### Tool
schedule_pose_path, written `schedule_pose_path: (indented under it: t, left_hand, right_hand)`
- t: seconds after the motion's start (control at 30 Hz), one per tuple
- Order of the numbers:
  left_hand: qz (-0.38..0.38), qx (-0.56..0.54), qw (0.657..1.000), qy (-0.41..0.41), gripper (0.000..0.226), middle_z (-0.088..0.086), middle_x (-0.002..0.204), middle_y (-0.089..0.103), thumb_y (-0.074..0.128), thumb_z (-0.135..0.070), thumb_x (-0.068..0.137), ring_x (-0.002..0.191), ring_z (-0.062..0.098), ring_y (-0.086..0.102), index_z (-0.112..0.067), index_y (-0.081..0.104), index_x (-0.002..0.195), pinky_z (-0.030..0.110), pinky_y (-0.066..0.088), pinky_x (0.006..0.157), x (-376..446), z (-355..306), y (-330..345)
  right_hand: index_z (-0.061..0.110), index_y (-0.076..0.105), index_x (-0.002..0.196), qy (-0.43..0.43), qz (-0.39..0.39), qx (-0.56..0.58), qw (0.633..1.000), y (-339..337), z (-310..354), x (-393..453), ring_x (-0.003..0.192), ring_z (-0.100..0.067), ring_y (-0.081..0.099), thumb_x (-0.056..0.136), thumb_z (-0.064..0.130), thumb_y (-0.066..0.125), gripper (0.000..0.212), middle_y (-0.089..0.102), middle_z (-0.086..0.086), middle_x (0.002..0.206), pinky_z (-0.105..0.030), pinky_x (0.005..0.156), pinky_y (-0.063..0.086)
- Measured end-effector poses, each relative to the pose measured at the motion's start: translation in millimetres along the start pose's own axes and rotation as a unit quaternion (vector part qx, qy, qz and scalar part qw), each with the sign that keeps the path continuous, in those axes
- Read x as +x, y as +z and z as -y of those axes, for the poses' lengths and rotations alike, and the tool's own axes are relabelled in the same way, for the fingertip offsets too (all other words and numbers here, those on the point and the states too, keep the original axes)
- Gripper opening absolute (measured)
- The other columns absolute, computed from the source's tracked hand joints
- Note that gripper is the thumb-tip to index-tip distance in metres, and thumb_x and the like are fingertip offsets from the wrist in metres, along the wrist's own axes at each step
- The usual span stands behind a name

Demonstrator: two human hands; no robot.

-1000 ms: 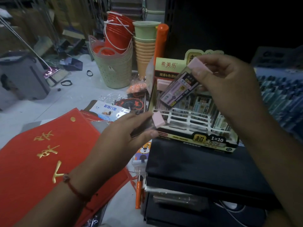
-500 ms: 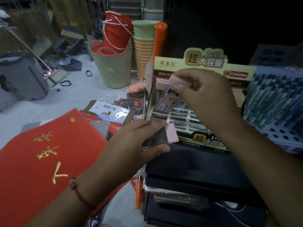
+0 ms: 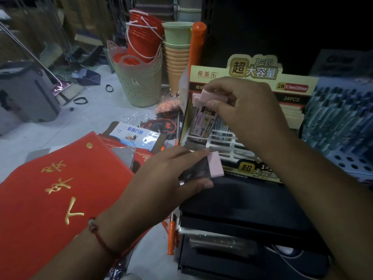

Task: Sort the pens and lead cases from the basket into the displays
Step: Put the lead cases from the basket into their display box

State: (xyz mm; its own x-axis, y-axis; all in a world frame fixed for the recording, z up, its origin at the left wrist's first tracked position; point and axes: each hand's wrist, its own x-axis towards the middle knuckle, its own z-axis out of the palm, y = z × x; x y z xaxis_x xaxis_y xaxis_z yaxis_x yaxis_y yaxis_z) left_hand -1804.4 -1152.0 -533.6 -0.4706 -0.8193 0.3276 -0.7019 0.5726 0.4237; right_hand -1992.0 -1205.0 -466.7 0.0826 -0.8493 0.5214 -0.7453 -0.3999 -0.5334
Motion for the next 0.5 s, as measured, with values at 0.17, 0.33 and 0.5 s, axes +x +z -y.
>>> schedule_pose_path:
  t: [0.17,0.33,0.5]
  left_hand:
    - [0.007,0.000,1.000,-0.002,0.060,-0.020,0.109,0.055,0.048,-0.065,0.084,0.094,-0.003,0.044,-0.037,0.051,0.138,0.008,0.035,0.077,-0.4,-0.7,-0.5]
    - [0.007,-0.003,1.000,0.001,0.060,-0.017,0.106,0.057,0.048,-0.064,0.085,0.092,0.002,0.048,-0.035,0.052,0.138,0.015,0.040,0.077,-0.3,-1.6,-0.8]
    - [0.000,-0.008,1.000,0.000,0.060,-0.019,0.106,0.055,0.049,-0.065,0.085,0.091,0.000,0.047,-0.037,0.050,0.138,0.010,0.038,0.076,-0.8,-1.1,-2.4]
  right_hand:
    - [0.028,0.069,0.123,-0.024,0.002,-0.022,0.999,6.0,1.9,4.9,0.105,-0.003,0.057,0.093,0.024,0.067,0.031,0.069,0.007,0.118,-0.027,0.094,0.049]
    - [0.030,0.067,0.126,-0.025,0.026,-0.040,0.999,15.0,-2.5,3.3,0.099,-0.005,0.053,0.094,0.022,0.065,0.033,0.068,0.006,0.114,-0.033,0.089,0.050]
    - [0.031,0.066,0.128,-0.030,0.031,-0.058,0.997,17.6,-3.5,4.2,0.099,-0.009,0.056,0.095,0.024,0.064,0.033,0.068,0.007,0.111,-0.032,0.087,0.048]
